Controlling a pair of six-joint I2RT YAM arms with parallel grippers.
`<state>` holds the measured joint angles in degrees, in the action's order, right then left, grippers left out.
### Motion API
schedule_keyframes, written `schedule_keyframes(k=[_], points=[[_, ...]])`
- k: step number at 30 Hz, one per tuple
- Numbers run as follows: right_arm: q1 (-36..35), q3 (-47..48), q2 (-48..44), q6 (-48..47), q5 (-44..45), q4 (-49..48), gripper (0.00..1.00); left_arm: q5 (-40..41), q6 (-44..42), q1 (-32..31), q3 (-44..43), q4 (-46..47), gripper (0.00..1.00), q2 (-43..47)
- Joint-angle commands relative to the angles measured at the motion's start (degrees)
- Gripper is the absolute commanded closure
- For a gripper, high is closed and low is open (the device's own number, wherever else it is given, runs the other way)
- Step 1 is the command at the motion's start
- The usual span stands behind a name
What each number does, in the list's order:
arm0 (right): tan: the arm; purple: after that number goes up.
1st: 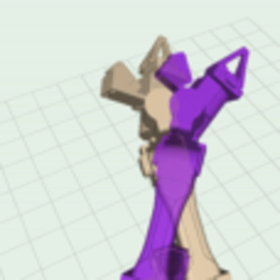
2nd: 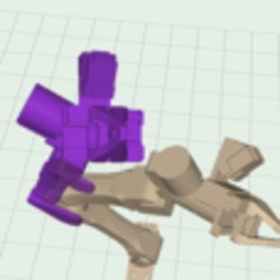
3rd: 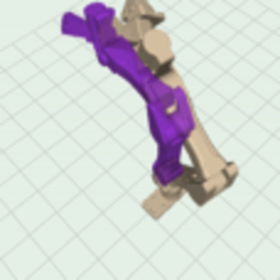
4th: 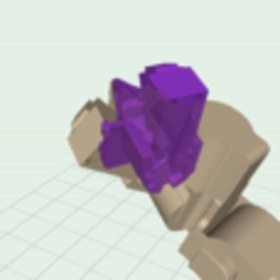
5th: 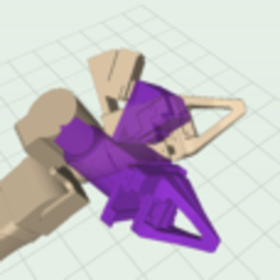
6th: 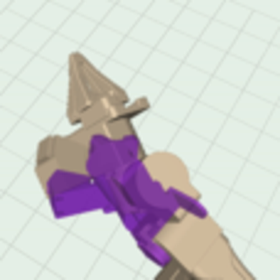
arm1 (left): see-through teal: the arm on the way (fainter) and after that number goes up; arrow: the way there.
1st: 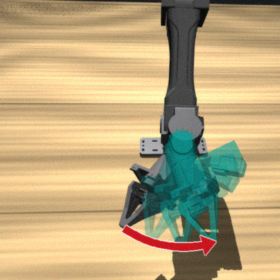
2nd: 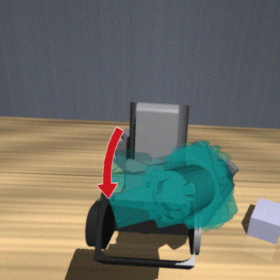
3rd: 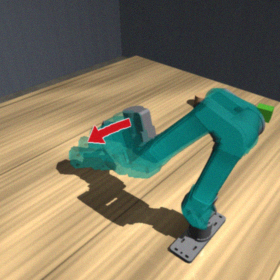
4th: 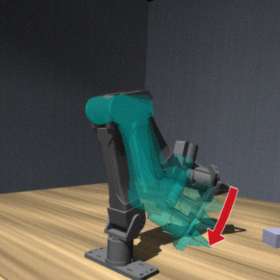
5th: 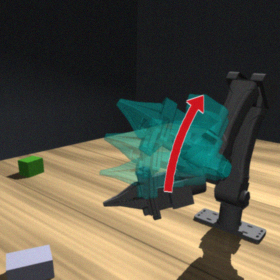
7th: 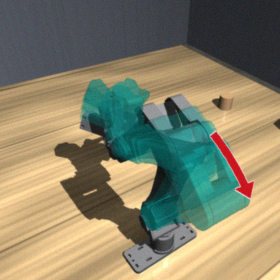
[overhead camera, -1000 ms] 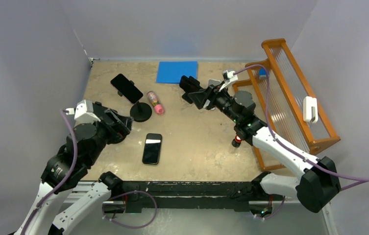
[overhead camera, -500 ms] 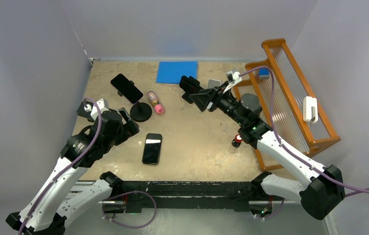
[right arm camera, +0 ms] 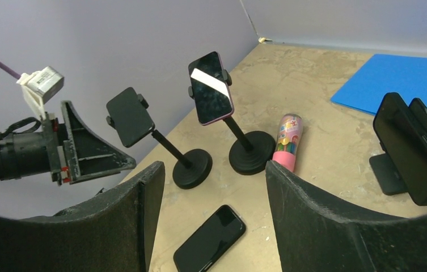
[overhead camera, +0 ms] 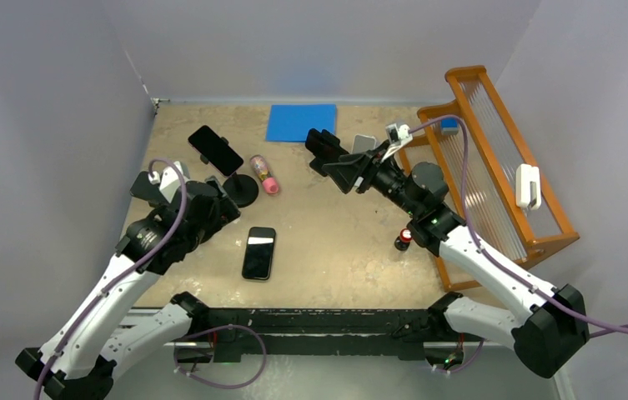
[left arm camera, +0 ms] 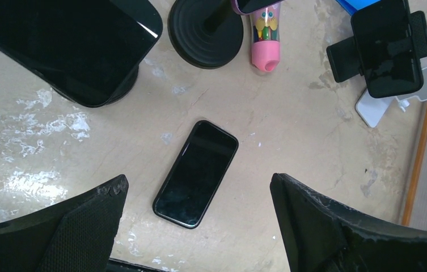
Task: Remove the phone from the phone stand
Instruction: Pick up the phone stand with the phone at the center of the board.
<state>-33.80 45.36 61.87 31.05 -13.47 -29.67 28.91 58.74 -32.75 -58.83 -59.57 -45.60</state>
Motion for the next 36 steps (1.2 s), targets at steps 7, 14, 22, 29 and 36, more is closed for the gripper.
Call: schedule_keyframes(k=[7, 14, 22, 29, 36], points=[[-0.2, -0.5, -1.9, 1.3, -3.8, -4.2, 0.33, 5.4, -1.8, 0.0, -3.0, -2.5, 0.05, 0.6], [-0.2, -1.1, -2.9, 1.0, -3.5, -3.6, 0.33, -2.2, -11.9, 0.2, -3.7, 10.2, 0.08, -3.1], [-0.3, -0.8, -3.7, 0.4, -2.6, -2.7, 0.33, -7.4, -21.9, 4.6, -18.0, 18.9, 0.06, -13.7], [-0.3, -1.1, -3.7, 0.4, -2.5, -2.8, 0.33, -34.6, -23.0, 28.7, -16.9, 27.1, 0.07, -18.1], [-0.2, -1.9, -3.8, 0.6, -2.9, -3.2, 0.33, -38.8, -22.8, 32.7, -13.9, 33.2, 0.06, -19.7]])
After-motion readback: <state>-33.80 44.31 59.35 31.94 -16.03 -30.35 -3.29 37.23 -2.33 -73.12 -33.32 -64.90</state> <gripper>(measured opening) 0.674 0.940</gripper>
